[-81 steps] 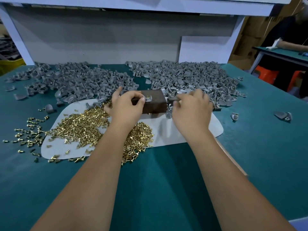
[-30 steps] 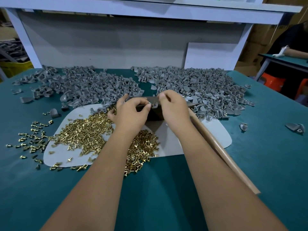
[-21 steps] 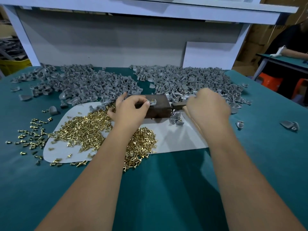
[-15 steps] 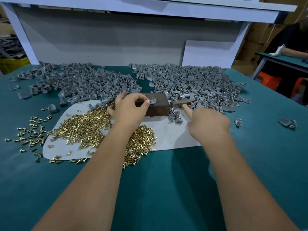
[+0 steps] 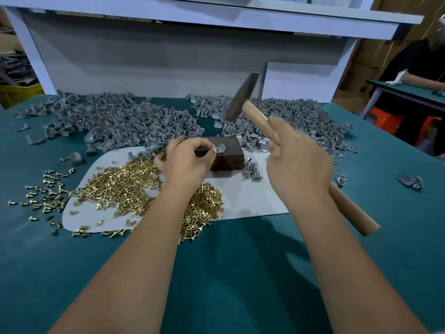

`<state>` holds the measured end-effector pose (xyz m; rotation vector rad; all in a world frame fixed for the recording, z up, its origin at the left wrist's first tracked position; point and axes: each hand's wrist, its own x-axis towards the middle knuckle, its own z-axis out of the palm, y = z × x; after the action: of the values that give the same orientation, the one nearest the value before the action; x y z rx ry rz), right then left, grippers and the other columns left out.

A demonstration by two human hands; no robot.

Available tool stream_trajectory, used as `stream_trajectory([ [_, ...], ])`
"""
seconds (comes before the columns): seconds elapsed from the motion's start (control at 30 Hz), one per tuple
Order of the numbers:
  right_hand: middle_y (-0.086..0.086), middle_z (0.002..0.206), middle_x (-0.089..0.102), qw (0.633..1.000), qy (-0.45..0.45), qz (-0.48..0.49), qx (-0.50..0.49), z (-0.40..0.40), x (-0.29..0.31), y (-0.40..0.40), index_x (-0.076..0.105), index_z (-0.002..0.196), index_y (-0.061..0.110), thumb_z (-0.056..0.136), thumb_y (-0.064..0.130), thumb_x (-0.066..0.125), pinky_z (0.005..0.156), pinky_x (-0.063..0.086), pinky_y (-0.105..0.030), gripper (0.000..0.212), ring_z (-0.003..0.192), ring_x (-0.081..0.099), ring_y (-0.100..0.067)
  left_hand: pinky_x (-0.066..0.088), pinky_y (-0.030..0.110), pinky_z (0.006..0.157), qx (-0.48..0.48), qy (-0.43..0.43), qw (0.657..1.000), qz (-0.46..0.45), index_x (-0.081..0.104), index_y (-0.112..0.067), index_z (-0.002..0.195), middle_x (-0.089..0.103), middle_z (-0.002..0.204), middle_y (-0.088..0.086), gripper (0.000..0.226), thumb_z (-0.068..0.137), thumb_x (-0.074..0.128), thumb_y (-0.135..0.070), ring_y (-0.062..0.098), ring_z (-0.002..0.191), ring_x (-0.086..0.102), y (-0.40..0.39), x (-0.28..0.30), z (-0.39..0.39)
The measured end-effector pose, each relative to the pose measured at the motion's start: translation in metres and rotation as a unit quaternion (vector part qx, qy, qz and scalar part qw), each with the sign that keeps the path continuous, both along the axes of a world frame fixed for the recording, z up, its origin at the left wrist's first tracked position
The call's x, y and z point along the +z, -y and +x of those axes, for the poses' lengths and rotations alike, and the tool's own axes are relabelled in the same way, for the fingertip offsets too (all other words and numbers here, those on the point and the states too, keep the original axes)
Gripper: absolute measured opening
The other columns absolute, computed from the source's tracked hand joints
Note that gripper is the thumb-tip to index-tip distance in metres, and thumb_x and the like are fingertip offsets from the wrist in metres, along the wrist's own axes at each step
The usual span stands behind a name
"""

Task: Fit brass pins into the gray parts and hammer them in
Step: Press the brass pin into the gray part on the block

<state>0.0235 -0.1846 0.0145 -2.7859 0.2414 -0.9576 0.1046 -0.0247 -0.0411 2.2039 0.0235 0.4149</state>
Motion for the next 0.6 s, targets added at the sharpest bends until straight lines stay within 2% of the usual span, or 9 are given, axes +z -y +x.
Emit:
stream_trajectory([
  [0.07,-0.001,0.096,0.060,1.000,-0.012,-0.022,0.012,-0.003,0.000,-0.008,0.037,0.137,0.044,0.095,0.025,0.051,0.057,0.029,-0.031,0.049,0.078,0.058,-0.030,0.009,0.046,0.112,0.007,-0.003,1.000,-0.013,0.061,-0.049,0.073,0.051,0.134,-0.015,0.016,0.085,0.071,-0.045,0.006,0.139,0.027,-0.001,0.000,0.000],
  [0.1,-0.002,0.097,0.062,0.999,-0.016,-0.031,0.009,-0.004,-0.002,-0.011,0.036,0.139,0.045,0.094,0.025,0.052,0.055,0.028,-0.030,0.052,0.078,0.060,-0.030,0.010,0.047,0.112,0.008,0.001,1.000,-0.014,0.061,-0.049,0.073,0.051,0.138,-0.012,0.016,0.084,0.071,-0.045,0.006,0.139,0.028,-0.001,0.000,0.000],
  [0.2,-0.001,0.095,0.061,1.000,0.012,-0.027,-0.002,-0.007,-0.011,-0.016,0.038,0.140,0.044,0.093,0.022,0.054,0.046,0.017,-0.026,0.054,0.067,0.046,-0.025,0.011,0.049,0.112,0.013,0.013,1.000,0.001,0.058,-0.049,0.066,0.056,0.134,-0.014,0.023,0.085,0.071,-0.044,0.007,0.139,0.031,0.000,-0.001,0.000],
  [0.27,-0.003,0.087,0.059,0.999,0.039,-0.028,-0.006,-0.011,-0.017,-0.016,0.044,0.138,0.039,0.089,0.018,0.059,0.046,0.012,-0.023,0.055,0.065,0.035,-0.021,0.011,0.052,0.111,0.016,0.014,1.000,0.011,0.056,-0.050,0.063,0.058,0.133,-0.013,0.027,0.084,0.071,-0.044,0.009,0.139,0.033,0.001,-0.002,0.001],
  [0.37,-0.005,0.081,0.059,0.998,0.048,-0.051,-0.001,-0.014,-0.021,-0.016,0.052,0.133,0.035,0.082,0.015,0.068,0.048,0.009,-0.021,0.057,0.063,0.035,-0.020,0.011,0.051,0.111,0.021,0.015,1.000,0.008,0.056,-0.050,0.063,0.059,0.132,-0.013,0.027,0.084,0.071,-0.044,0.008,0.139,0.032,0.001,-0.003,0.002],
  [0.47,-0.003,0.086,0.061,0.998,0.003,-0.061,0.006,-0.012,-0.024,-0.018,0.047,0.135,0.039,0.085,0.019,0.063,0.051,0.017,-0.026,0.056,0.065,0.039,-0.022,0.010,0.047,0.110,0.019,0.016,1.000,0.000,0.057,-0.050,0.063,0.060,0.127,-0.018,0.026,0.084,0.072,-0.044,0.006,0.138,0.031,0.001,-0.003,0.004],
  [0.6,-0.008,0.079,0.060,0.998,0.048,-0.042,-0.006,-0.012,-0.024,-0.021,0.054,0.132,0.032,0.079,0.012,0.071,0.049,0.010,-0.021,0.059,0.061,0.033,-0.022,0.010,0.048,0.110,0.027,0.018,0.999,0.009,0.056,-0.050,0.061,0.062,0.127,-0.016,0.027,0.084,0.071,-0.045,0.006,0.137,0.033,0.001,-0.004,0.004],
])
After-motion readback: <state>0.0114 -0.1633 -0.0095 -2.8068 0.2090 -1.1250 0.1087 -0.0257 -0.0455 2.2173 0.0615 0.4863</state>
